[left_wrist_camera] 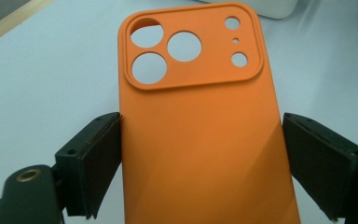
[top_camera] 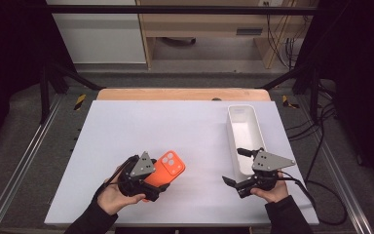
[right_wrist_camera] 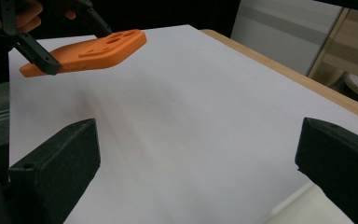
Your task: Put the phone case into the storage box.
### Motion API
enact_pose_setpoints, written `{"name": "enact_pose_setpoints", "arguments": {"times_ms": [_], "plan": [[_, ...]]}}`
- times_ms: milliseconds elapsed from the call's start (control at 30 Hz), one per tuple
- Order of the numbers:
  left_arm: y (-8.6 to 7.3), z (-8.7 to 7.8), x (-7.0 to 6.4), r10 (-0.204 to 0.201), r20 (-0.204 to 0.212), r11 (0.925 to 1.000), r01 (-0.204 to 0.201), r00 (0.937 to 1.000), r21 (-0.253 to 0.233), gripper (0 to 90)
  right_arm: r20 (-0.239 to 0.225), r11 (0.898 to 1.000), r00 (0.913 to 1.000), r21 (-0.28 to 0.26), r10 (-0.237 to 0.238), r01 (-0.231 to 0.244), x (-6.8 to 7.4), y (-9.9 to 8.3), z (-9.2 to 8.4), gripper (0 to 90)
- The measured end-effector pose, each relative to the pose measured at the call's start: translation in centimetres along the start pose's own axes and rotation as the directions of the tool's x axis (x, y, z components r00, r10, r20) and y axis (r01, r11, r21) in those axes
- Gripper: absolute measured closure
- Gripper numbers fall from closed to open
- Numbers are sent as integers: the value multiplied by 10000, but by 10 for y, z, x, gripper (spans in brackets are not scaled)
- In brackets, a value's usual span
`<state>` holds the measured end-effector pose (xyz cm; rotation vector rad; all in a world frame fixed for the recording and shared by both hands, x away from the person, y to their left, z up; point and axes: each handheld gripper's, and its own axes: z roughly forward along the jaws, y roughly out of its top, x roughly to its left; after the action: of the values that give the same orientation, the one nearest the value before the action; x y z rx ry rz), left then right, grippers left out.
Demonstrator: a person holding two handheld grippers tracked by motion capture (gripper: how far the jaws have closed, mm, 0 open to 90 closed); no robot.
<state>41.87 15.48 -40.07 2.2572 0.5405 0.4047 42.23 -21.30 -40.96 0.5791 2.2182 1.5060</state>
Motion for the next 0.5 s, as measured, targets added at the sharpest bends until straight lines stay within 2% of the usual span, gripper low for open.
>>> {"name": "enact_pose_setpoints", "arguments": {"times_ms": [333,500], "plan": [[3,10,-1,541,156,9984,-544,9984,168,136,-342,9989,9987,240,-389,397,6,4,9,7],[8,14,-4,904,245,9956,-910,9956,239,136,-487,9976,9975,428,-520,541,9,4,13,7]]}}
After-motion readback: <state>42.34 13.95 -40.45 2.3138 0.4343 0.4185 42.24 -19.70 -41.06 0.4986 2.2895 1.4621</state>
